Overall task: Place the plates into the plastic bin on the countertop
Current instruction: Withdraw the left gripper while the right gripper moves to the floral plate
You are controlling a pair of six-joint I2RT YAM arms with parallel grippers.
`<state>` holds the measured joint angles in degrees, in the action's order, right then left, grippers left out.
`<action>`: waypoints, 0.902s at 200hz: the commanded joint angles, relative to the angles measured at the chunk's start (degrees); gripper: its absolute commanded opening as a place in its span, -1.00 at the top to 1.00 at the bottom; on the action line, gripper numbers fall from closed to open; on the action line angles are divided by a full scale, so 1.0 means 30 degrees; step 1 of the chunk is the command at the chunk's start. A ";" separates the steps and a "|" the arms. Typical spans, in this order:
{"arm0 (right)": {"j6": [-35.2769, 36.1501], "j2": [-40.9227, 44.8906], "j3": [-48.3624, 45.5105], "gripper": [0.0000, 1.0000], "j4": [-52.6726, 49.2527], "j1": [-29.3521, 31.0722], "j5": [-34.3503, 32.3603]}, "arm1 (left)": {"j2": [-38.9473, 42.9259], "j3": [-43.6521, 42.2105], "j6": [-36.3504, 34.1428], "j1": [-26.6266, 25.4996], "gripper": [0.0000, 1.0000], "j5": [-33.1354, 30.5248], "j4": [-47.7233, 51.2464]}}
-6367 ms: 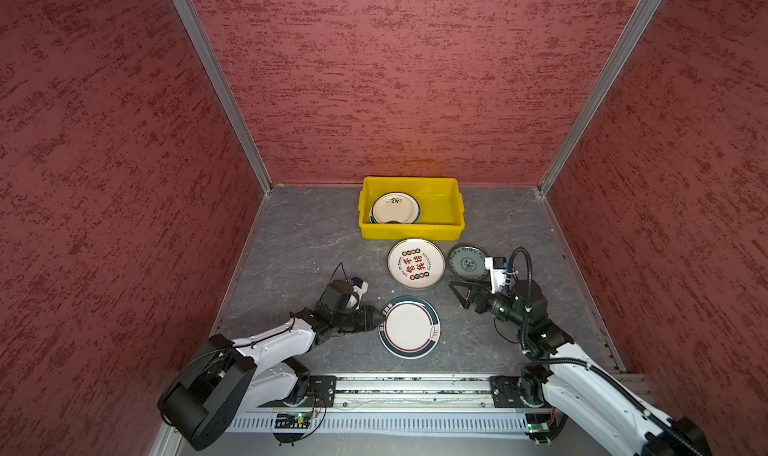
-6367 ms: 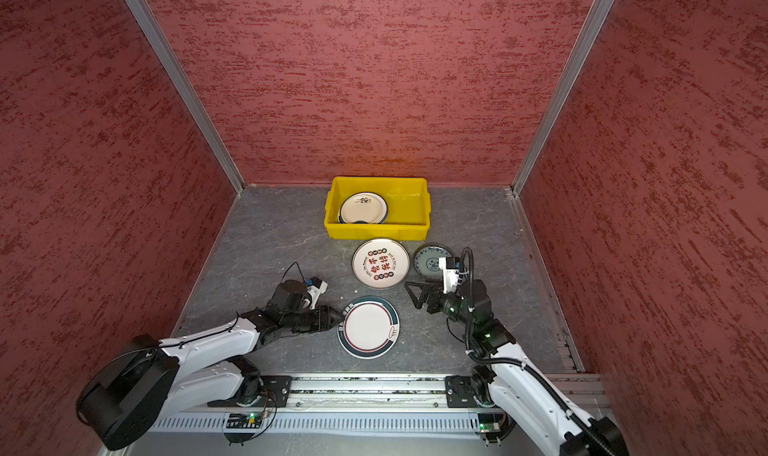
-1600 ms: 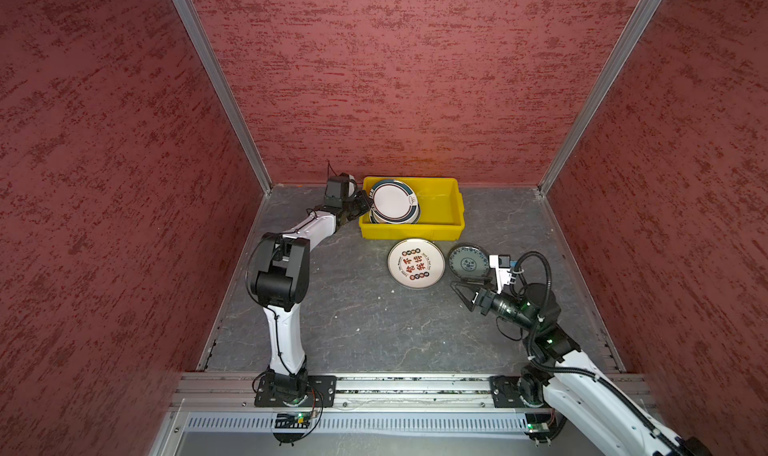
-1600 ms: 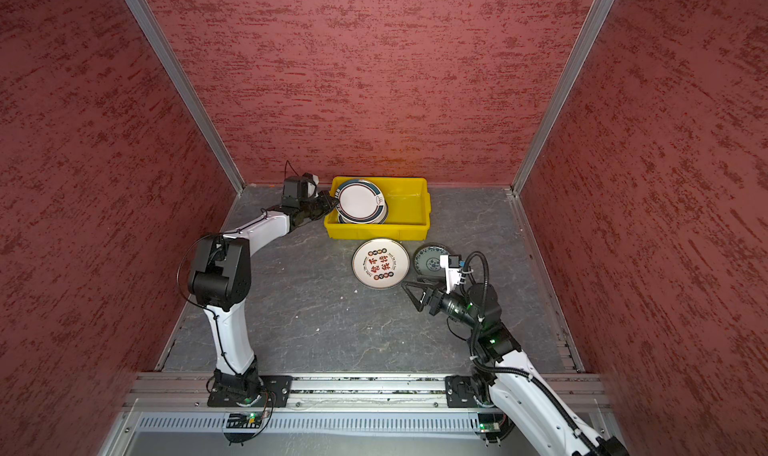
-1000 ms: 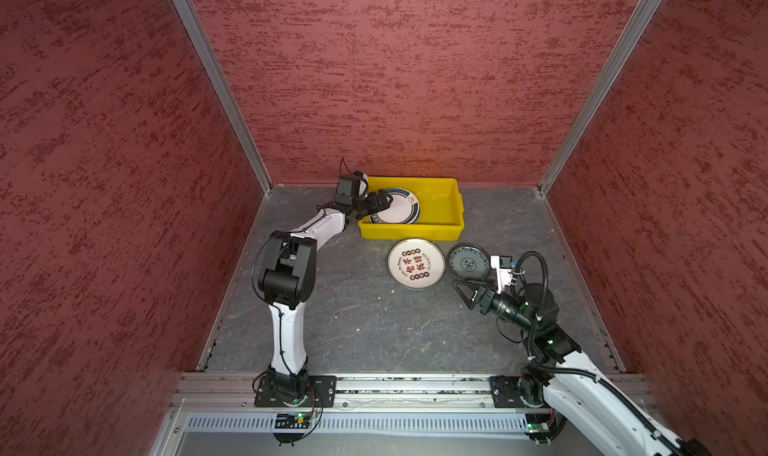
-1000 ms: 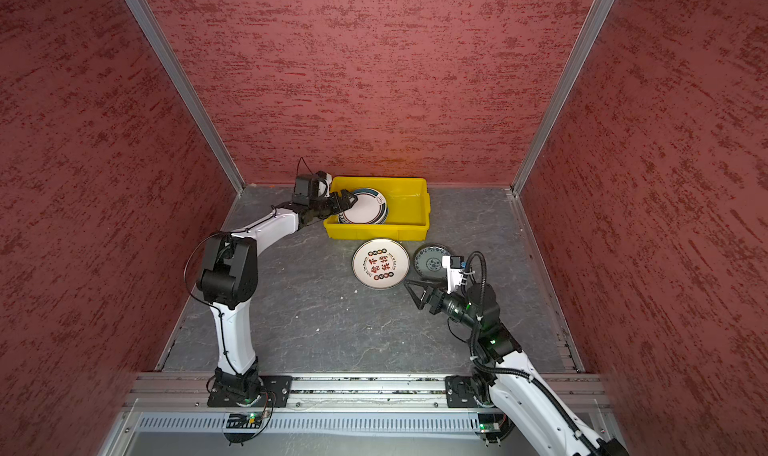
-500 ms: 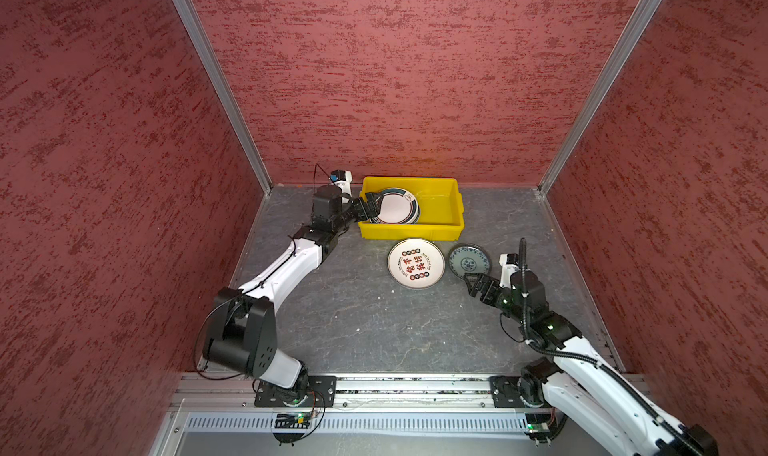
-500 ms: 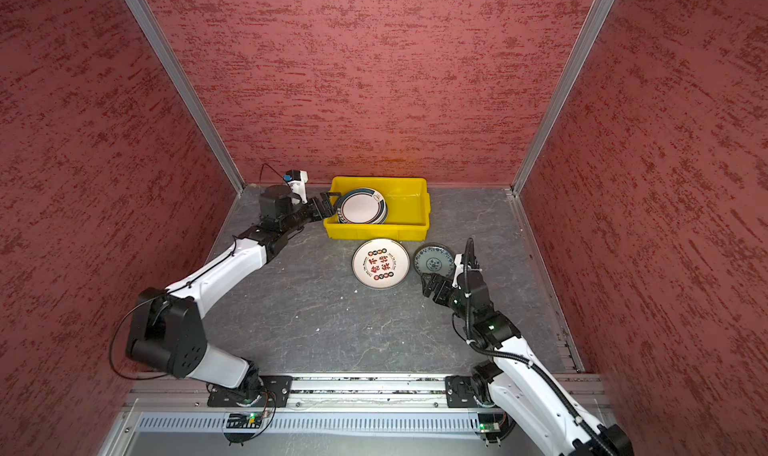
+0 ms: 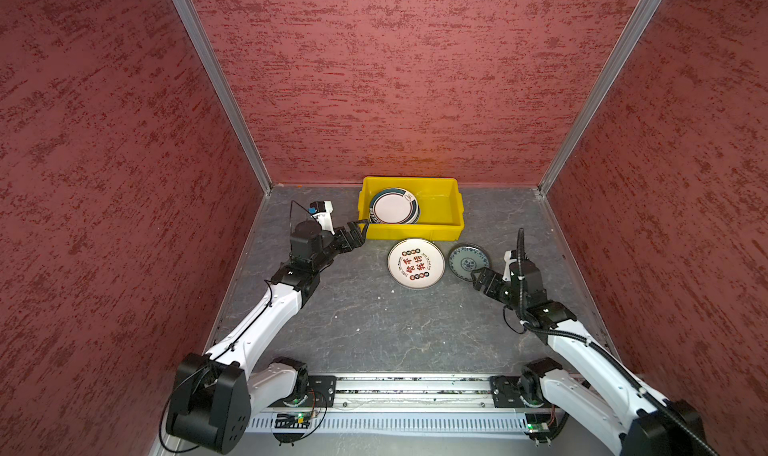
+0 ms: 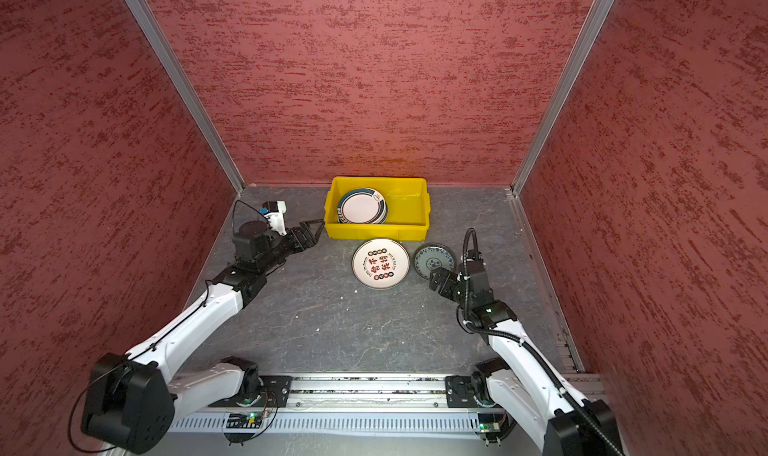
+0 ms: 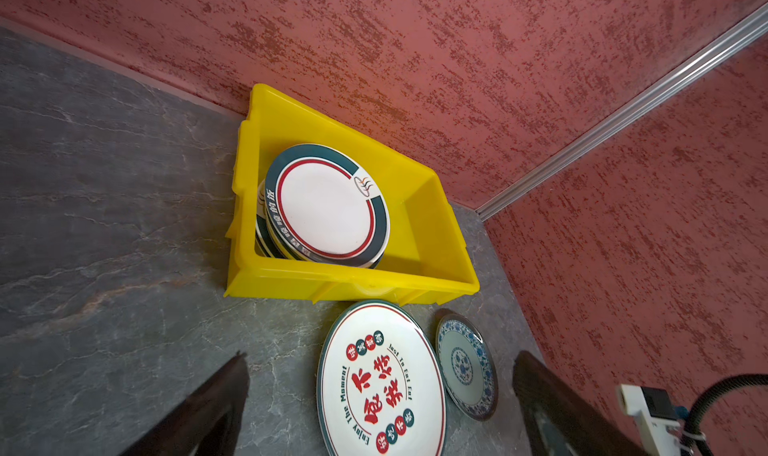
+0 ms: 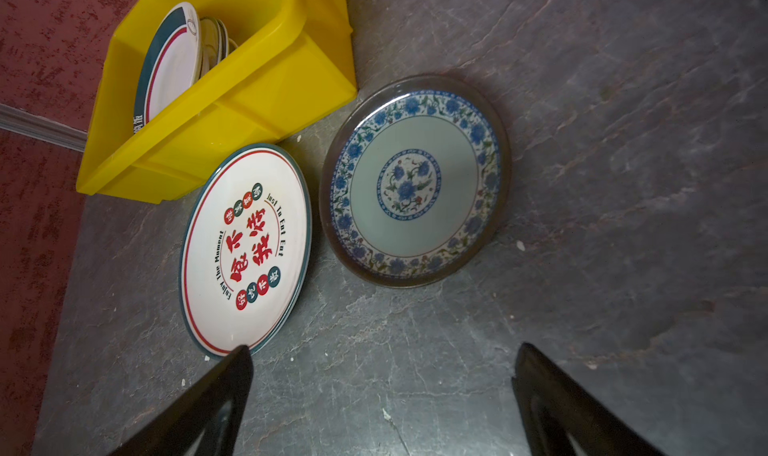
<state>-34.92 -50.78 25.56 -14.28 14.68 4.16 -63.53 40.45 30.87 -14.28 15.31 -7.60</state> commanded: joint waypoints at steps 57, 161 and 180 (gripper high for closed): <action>0.1283 -0.1119 0.1464 -0.98 0.0244 -0.4326 0.4460 | 0.2861 -0.2673 -0.0836 0.1378 -0.99 0.3156 -0.0409; -0.1624 -0.3470 0.0626 -0.98 0.2401 -0.6969 0.9160 | 0.3451 -0.6420 0.0239 0.2016 -0.99 0.4271 -0.3994; -0.1934 -0.3407 0.0064 -0.98 0.3106 -0.7053 0.9079 | 0.3032 -0.6570 0.0524 0.2014 -0.99 0.4293 -0.4480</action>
<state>-38.48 -61.17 27.73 -9.74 -5.87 29.39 -53.30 20.91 31.70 -8.62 26.96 -16.45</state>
